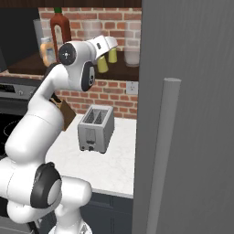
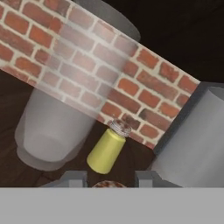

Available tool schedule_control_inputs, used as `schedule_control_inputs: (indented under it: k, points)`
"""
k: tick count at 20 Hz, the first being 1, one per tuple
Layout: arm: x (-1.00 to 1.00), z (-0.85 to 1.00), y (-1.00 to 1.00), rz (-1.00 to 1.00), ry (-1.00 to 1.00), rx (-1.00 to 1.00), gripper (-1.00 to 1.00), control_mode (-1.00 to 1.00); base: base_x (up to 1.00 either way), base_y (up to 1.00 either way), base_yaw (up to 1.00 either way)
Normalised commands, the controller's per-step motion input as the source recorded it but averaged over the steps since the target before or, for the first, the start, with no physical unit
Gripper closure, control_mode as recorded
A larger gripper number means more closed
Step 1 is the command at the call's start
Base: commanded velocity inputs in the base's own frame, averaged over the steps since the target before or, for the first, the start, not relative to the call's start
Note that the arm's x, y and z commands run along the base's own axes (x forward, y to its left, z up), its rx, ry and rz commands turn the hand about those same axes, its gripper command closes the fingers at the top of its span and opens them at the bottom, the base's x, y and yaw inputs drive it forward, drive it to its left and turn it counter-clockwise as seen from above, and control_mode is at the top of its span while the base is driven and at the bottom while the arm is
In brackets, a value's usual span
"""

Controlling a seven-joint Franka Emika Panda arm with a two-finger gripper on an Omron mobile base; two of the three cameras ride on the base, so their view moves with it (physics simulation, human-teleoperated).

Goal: Put the shaker and condiment bottle from the counter next to their counterparts in the cabinet.

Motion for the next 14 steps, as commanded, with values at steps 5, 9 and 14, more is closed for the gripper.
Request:
schedule_control_inputs:
  k: [5,9,14]
  points:
    - [0.12,0.00,0.00,0.00,0.00,0.00,1.00,-1.00,0.00,0.00,0.00]
    - [0.25,-0.02,0.00,0.00,-0.01,0.00,1.00,-1.00,0.00,0.00,0.00]
    - [0.22,-0.02,0.00,0.00,-0.01,0.00,1.00,-1.00,0.00,0.00,0.00]
